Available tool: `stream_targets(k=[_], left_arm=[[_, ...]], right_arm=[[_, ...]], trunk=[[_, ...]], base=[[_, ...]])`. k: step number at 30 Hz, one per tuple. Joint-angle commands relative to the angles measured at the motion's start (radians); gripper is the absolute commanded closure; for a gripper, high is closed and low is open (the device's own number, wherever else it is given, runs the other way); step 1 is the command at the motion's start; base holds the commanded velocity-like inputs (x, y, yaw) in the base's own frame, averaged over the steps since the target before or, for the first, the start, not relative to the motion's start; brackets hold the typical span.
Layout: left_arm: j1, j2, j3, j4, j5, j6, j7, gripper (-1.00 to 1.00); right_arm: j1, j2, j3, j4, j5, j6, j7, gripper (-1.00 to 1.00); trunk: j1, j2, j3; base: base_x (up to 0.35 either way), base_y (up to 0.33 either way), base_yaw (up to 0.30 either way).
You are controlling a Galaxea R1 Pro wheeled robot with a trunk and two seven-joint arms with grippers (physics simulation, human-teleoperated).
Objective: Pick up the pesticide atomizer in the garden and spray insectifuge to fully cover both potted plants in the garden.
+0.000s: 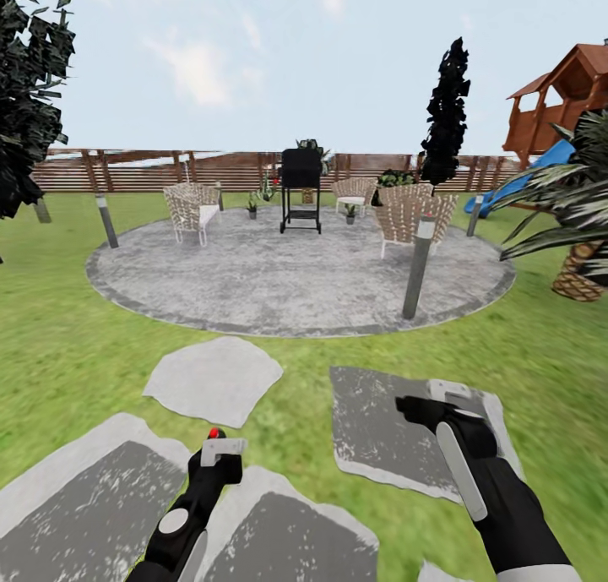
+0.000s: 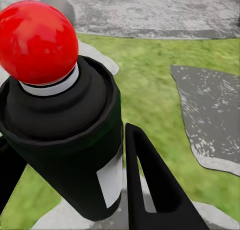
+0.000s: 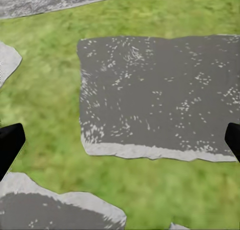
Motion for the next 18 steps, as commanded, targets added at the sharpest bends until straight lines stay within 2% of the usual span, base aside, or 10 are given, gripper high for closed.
stream_targets(k=[1,8,13,16,18], left_arm=[[0.0,0.0,0.0,0.001,-0.001,0.001,0.0,1.0],[0.0,-0.002,0.0,0.002,0.001,0.0,-0.007,1.0],[0.0,-0.003,0.0,0.006,0.001,0.004,-0.009,1.0],[0.0,-0.004,0.0,-0.002,0.001,0.054,-0.008,1.0],[0.0,-0.004,0.0,-0.003,0.001,0.062,-0.008,1.0]], right_arm=[[0.0,0.0,0.0,0.001,0.0,0.0,0.0,-1.0],[0.001,-0.001,0.006,0.033,-0.003,-0.004,0.002,-1.0],[0.022,-0.017,0.008,0.041,-0.004,0.0,0.003,-1.0],[0.028,-0.019,0.006,0.041,-0.004,0.0,0.005,-1.0],[0.03,-0.021,0.006,0.04,-0.003,0.0,0.006,-1.0]], trunk=[[0.0,0.0,0.0],[0.0,0.0,0.0],[0.0,0.0,0.0],[0.0,0.0,0.0],[0.0,0.0,0.0]], base=[[0.296,0.131,0.0],[0.297,0.156,0.0],[0.3,0.114,0.0],[0.303,0.1,0.0],[0.306,0.091,0.0]])
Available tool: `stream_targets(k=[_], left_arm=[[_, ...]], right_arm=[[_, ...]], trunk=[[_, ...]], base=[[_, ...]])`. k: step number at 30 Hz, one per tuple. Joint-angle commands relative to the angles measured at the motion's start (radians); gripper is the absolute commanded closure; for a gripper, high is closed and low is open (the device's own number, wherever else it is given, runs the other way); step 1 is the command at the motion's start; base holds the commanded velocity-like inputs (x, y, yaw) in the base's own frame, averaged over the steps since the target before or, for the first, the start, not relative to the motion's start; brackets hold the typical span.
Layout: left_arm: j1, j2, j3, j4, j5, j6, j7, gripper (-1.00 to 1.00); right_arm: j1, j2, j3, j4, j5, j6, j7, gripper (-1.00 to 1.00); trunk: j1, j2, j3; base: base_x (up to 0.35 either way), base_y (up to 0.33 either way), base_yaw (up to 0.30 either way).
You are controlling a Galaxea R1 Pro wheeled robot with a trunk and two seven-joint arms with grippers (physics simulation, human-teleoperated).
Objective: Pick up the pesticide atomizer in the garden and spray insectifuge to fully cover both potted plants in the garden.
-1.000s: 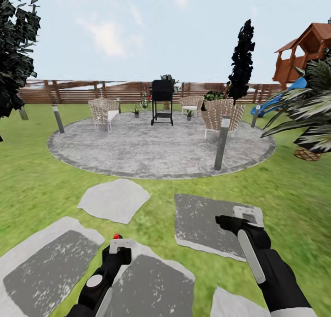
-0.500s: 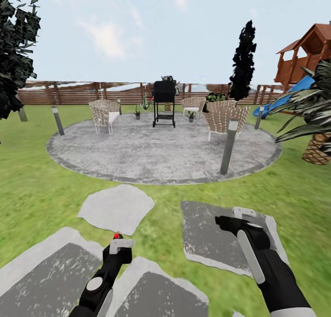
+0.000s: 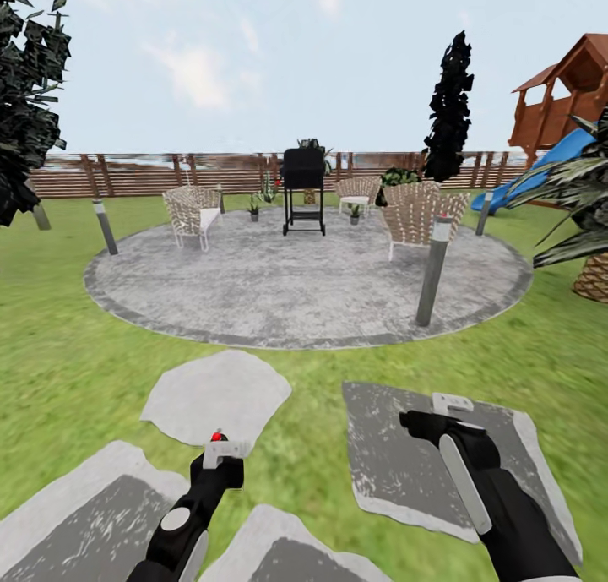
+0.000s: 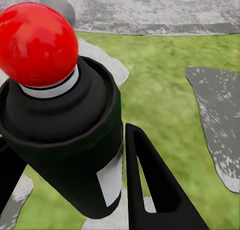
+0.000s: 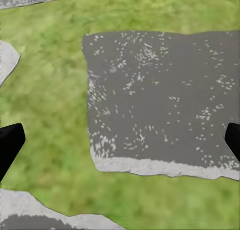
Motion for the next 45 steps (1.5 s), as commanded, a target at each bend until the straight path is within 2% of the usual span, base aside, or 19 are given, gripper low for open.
stream_targets(k=[1,5,8,10,12,15,17,19,23,30,34,45], left_arm=[[0.0,0.0,0.0,0.0,-0.001,0.003,0.0,1.0],[0.0,0.0,0.0,-0.001,-0.001,0.007,0.0,1.0],[0.0,0.0,0.0,-0.001,-0.001,0.007,0.0,1.0],[0.0,0.0,0.0,-0.001,-0.001,0.007,-0.001,1.0],[0.0,0.0,0.0,-0.001,-0.001,0.007,-0.001,1.0],[0.0,0.0,0.0,-0.001,-0.001,0.007,-0.001,1.0],[0.0,0.0,-0.001,-0.001,-0.001,0.008,-0.001,1.0],[0.0,0.0,-0.001,-0.001,-0.001,0.008,-0.001,1.0],[0.0,0.0,-0.001,-0.001,-0.001,0.008,-0.001,1.0],[0.0,0.0,-0.002,-0.001,-0.002,0.006,-0.001,1.0],[0.0,0.0,-0.002,-0.003,-0.002,0.006,-0.001,1.0],[0.0,-0.005,-0.002,-0.004,-0.002,-0.001,0.007,1.0]], right_arm=[[0.002,-0.001,-0.001,0.0,0.0,-0.001,0.0,-1.0],[0.006,-0.002,-0.002,0.021,-0.003,-0.011,-0.001,-1.0],[0.007,-0.001,-0.003,0.154,-0.001,-0.043,0.002,-1.0],[0.007,-0.002,-0.005,0.191,0.0,-0.082,0.001,-1.0],[0.007,-0.006,-0.007,0.16,0.0,-0.07,0.001,-1.0],[0.014,-0.009,-0.012,0.071,0.0,0.047,-0.001,-1.0],[0.026,-0.01,-0.042,0.032,0.001,0.089,-0.001,-1.0],[0.031,-0.01,-0.066,0.017,0.001,0.094,0.0,-1.0],[0.062,-0.009,-0.081,-0.033,0.001,0.09,0.0,-1.0],[0.077,-0.007,-0.08,0.022,0.0,0.091,-0.008,-1.0],[0.078,-0.005,-0.079,0.089,0.0,0.094,-0.007,-1.0],[0.079,-0.006,-0.078,0.101,0.0,0.091,-0.008,-1.0]], trunk=[[0.0,0.0,0.0],[0.0,0.0,0.0],[0.0,0.0,0.0],[0.0,0.0,0.0],[0.0,0.0,0.0],[0.0,0.0,0.0],[0.0,0.0,0.0],[0.0,0.0,0.0],[0.0,0.0,0.0],[0.0,0.0,0.0],[0.0,0.0,0.0],[0.0,0.0,0.0]], base=[[0.308,0.086,0.0],[0.31,0.081,0.0],[0.311,0.078,0.0],[0.311,0.077,0.0],[0.311,0.074,0.0],[0.312,0.073,0.0],[0.312,0.06,0.0],[0.312,0.023,0.0],[0.313,0.005,0.0],[0.314,0.0,0.0],[0.315,0.0,0.0],[0.314,0.059,0.0]])
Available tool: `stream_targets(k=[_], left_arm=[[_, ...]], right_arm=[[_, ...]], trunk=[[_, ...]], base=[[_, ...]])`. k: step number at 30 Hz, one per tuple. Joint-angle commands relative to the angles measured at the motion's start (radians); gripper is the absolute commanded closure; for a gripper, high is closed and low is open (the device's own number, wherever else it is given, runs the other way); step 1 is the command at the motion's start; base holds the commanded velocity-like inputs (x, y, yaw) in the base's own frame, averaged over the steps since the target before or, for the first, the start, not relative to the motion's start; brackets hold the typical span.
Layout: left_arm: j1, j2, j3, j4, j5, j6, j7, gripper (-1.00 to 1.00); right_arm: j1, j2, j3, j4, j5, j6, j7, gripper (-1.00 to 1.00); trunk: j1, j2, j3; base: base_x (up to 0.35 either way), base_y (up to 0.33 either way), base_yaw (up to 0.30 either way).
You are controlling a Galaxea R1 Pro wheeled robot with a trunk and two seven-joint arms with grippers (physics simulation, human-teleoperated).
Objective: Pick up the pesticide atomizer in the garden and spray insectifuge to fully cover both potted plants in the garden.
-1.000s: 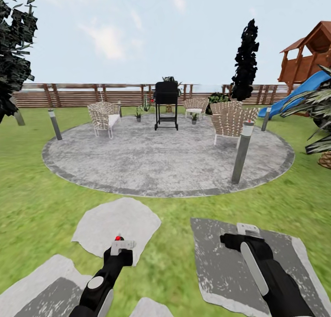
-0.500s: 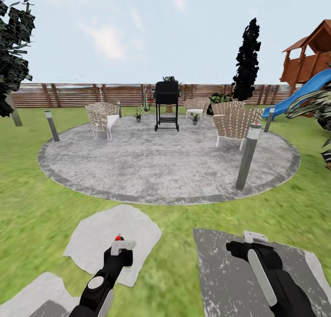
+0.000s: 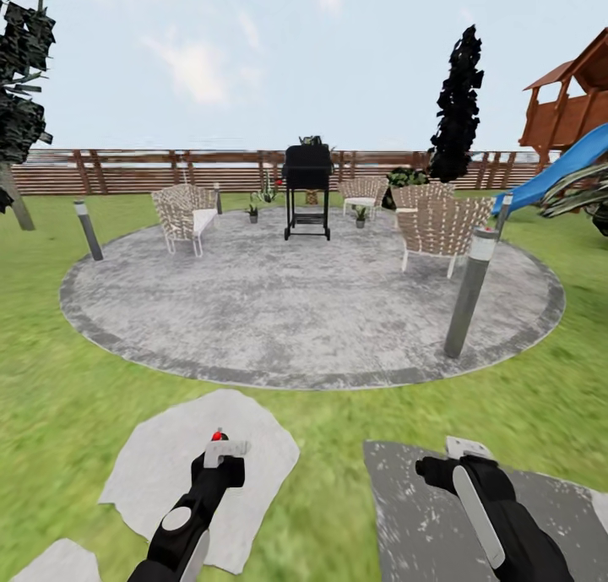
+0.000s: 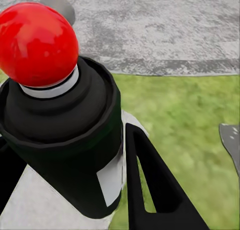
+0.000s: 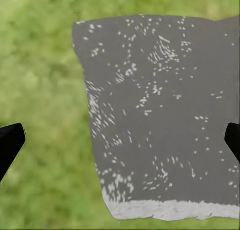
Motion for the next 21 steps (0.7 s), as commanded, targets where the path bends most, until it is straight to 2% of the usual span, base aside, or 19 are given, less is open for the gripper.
stream_targets(k=[1,21], left_arm=[[0.0,0.0,0.0,0.0,-0.001,-0.003,-0.001,1.0],[0.0,-0.001,0.0,0.003,0.0,-0.022,-0.007,1.0]], right_arm=[[0.0,0.0,0.0,0.0,0.0,0.0,0.0,-1.0],[0.0,0.0,0.0,0.001,0.0,0.0,0.0,-1.0]], trunk=[[0.0,0.0,0.0],[0.0,0.0,0.0]], base=[[0.309,0.152,0.0],[0.308,0.128,0.0]])
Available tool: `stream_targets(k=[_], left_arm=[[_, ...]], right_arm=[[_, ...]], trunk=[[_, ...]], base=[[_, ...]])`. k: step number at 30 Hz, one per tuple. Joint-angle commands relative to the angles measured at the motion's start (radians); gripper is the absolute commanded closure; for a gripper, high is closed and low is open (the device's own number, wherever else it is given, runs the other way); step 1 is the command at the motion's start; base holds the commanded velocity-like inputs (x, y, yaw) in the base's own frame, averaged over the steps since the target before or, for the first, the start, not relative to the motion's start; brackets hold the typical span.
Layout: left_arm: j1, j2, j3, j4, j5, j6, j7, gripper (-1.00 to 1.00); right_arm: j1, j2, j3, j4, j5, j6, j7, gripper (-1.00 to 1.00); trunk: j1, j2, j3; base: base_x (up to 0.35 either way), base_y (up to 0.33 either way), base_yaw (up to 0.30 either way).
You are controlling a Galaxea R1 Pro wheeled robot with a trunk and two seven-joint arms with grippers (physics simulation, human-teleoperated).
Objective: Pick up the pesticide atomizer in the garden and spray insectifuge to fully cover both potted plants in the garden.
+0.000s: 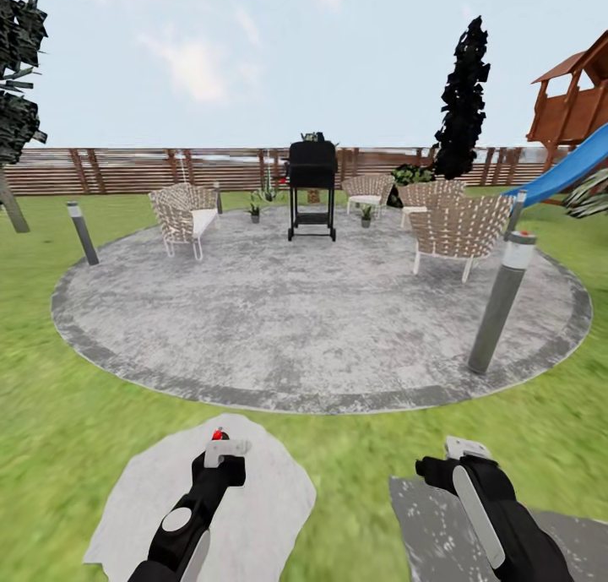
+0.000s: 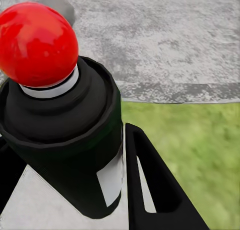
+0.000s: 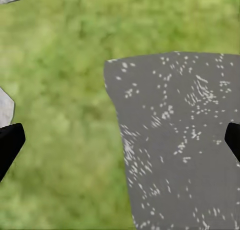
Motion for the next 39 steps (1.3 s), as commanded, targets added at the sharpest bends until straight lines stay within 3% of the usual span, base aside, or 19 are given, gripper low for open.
stream_targets(k=[1,24,28,32,39], left_arm=[[0.0,0.0,0.0,0.0,-0.001,0.002,0.0,1.0],[-0.004,0.0,-0.02,0.006,-0.001,0.011,0.001,1.0],[-0.005,0.0,-0.02,0.005,-0.002,0.012,0.001,1.0],[-0.006,0.001,-0.02,0.005,-0.004,0.021,0.0,1.0],[-0.011,-0.002,-0.02,0.01,0.001,0.019,-0.001,1.0]], right_arm=[[0.0,0.0,0.0,0.0,0.0,0.0,0.0,-1.0],[0.0,0.001,0.0,-0.002,-0.002,-0.001,0.005,-1.0],[-0.001,0.0,0.008,-0.033,0.0,-0.014,0.013,-1.0],[-0.007,-0.001,0.009,-0.126,0.007,-0.014,0.005,-1.0],[-0.015,-0.008,0.001,-0.144,0.009,-0.012,0.009,-1.0]], trunk=[[0.0,0.0,0.0],[0.0,0.0,0.0],[0.0,0.0,0.0],[0.0,0.0,0.0],[0.0,0.0,0.0]], base=[[0.308,0.123,0.0],[0.312,0.068,0.0],[0.321,0.0,0.0],[0.321,0.0,0.0],[0.321,0.0,0.0]])
